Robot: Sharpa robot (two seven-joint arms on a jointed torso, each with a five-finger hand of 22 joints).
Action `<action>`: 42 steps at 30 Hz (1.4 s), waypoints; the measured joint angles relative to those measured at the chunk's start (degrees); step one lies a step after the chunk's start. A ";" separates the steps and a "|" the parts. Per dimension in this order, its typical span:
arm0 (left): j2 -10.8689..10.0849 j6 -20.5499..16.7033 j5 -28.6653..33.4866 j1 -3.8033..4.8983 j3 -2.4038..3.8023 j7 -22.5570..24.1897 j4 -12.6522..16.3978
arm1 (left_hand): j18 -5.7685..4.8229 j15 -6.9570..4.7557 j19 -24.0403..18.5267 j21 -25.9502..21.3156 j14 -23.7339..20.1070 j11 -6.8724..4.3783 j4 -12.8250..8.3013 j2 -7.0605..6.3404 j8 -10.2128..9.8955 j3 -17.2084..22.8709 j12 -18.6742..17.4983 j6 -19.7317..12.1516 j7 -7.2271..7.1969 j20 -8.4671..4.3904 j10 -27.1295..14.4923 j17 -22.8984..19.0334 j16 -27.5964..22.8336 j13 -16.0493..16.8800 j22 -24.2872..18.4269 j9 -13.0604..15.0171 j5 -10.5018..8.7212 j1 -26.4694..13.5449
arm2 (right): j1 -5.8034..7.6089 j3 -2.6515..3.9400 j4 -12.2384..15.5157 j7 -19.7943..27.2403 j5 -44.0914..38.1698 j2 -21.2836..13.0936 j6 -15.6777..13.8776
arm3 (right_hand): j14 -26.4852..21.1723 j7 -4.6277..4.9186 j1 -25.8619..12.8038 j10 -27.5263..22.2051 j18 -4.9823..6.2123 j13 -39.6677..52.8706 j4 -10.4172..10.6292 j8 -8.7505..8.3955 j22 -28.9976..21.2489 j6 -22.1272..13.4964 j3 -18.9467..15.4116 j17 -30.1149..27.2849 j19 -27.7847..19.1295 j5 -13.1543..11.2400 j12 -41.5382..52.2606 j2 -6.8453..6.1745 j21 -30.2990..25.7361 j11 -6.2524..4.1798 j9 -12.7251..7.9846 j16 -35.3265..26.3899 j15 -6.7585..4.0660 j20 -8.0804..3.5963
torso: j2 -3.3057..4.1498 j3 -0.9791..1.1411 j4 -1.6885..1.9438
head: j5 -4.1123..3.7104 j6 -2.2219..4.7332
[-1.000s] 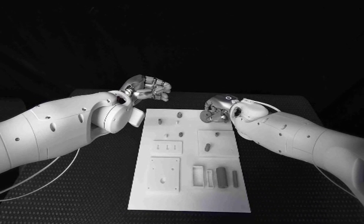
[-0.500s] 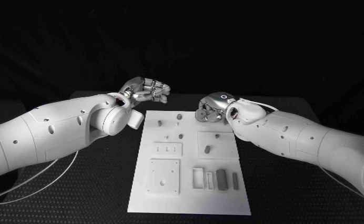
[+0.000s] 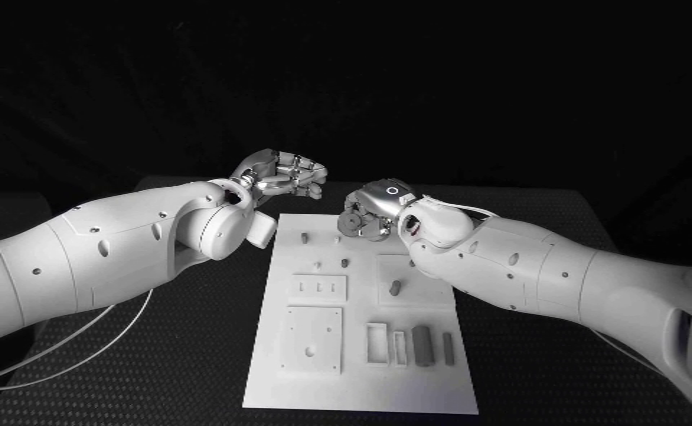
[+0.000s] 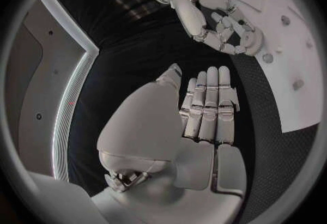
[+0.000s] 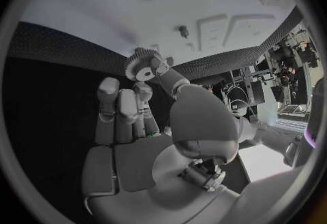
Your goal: Assemble the parts on the task board
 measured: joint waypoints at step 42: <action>1.20 0.00 0.01 0.00 -0.01 0.01 -0.68 | 0.00 0.00 0.00 0.00 0.00 0.00 0.00 0.00 0.00 0.00 0.00 0.00 0.00 0.00 0.00 0.16 -0.23 0.00 0.08 0.00 0.00 0.00 | -2.67 -1.34 -6.04 -2.33 -3.06 6.13 -0.41 | 0.16 -0.18 -0.30 0.11 -0.01 -0.39 -0.09 -0.41 0.00 0.18 -0.09 -0.69 0.40 -0.15 0.00 -0.32 0.00 -0.10 0.50 0.00 -0.14 0.01 | 0.18 -0.08 0.19 | 0.46 0.05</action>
